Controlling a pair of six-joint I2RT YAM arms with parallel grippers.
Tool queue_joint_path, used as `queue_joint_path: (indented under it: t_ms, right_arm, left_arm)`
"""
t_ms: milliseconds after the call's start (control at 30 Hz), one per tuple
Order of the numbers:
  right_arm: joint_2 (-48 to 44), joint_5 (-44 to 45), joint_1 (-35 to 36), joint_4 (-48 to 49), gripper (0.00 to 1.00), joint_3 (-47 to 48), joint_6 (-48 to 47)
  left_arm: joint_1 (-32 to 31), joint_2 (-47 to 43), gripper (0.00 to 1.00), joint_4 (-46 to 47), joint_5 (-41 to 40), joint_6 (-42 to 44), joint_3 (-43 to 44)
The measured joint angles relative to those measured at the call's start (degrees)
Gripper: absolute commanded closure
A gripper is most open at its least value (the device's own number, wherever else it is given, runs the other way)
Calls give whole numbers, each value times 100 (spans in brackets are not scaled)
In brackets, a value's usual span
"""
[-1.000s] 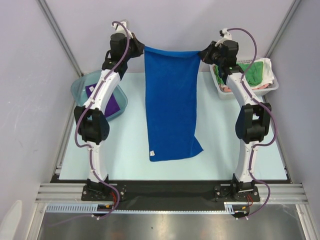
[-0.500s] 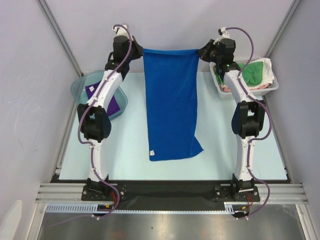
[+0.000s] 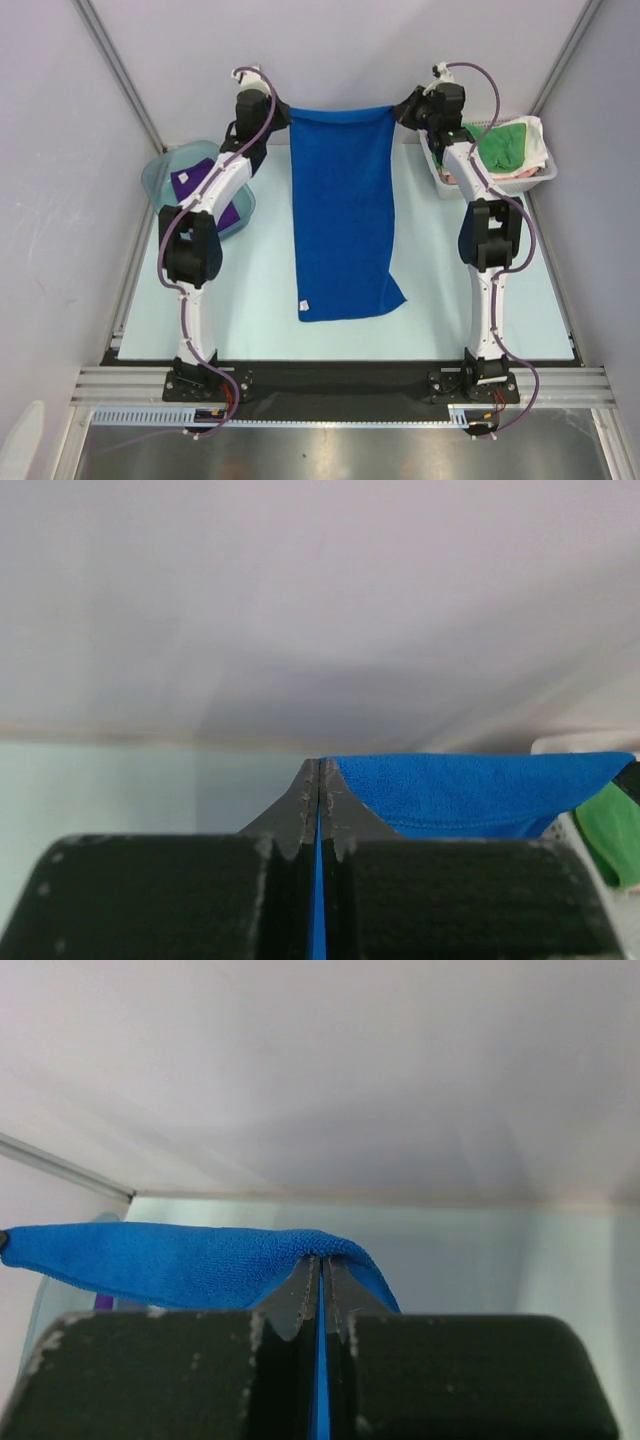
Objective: Fold and stack the towels
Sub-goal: Fold the towel
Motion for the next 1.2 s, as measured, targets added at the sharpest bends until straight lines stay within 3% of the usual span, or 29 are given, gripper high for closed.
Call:
queue_joint_path:
  t_ms: [400, 700, 933, 1200]
  right_arm:
    - [-1296, -321, -52, -562, 100, -2275, 179]
    - [-2610, -562, -98, -1032, 100, -4172, 428]
    - [-3119, -721, -96, -1187, 100, -5584, 577]
    - [-4011, -612, 74, -1530, 100, -6483, 612]
  left_arm:
    - [-87, -1093, 100, 90, 251, -376, -2527]
    - [-302, -2140, 100, -149, 911, -839, -3895]
    - [-595, -2732, 100, -404, 1060, -1016, -5099]
    - [-815, -3757, 100, -610, 1095, -1134, -6046]
